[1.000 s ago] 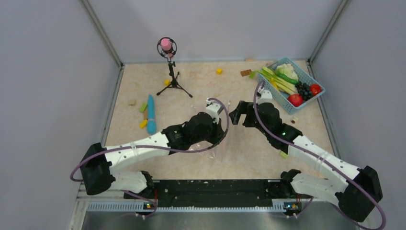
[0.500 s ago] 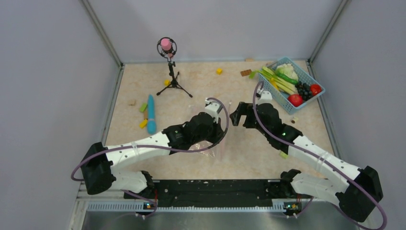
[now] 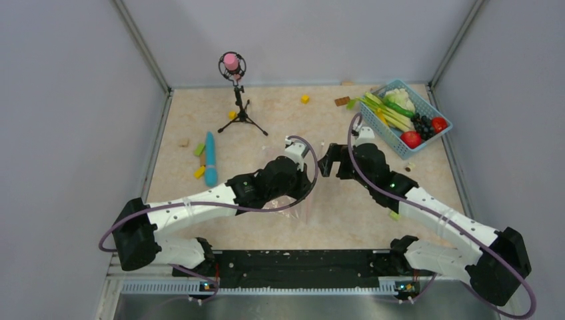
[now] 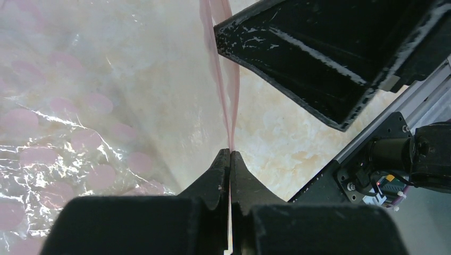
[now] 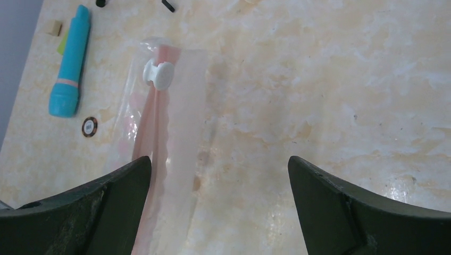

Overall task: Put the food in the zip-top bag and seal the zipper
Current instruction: Open the zipper of the food storage bag.

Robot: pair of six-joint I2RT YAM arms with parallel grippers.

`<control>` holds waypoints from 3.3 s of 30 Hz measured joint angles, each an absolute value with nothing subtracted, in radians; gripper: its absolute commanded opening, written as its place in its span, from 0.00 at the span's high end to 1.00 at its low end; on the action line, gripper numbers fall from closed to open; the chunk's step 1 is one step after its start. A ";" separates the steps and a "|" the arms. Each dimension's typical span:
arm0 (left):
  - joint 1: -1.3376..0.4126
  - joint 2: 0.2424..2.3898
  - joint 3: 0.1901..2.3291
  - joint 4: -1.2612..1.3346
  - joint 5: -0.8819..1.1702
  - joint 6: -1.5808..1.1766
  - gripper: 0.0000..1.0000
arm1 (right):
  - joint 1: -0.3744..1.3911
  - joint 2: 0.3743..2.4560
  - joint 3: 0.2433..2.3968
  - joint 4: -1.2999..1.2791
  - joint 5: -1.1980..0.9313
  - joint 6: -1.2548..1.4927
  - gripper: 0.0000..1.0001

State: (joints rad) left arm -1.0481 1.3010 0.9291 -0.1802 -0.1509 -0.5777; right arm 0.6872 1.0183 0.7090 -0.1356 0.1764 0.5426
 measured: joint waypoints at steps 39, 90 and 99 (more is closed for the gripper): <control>-1.048 1.430 1.015 -0.288 -0.181 -0.655 1.00 | 0.825 1.111 0.787 -0.234 0.102 0.615 1.00; -1.052 1.319 1.029 -0.607 -0.373 -0.691 0.50 | 0.703 1.079 0.830 -0.291 0.093 0.350 1.00; -1.052 1.319 1.087 -0.665 -0.319 -0.731 0.56 | 0.707 1.053 0.821 -0.284 0.139 0.405 1.00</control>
State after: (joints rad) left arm -1.0523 1.3186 1.0870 -0.6647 -0.3187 -0.7311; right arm 0.7071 1.0534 0.8211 -0.2840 0.1390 0.4053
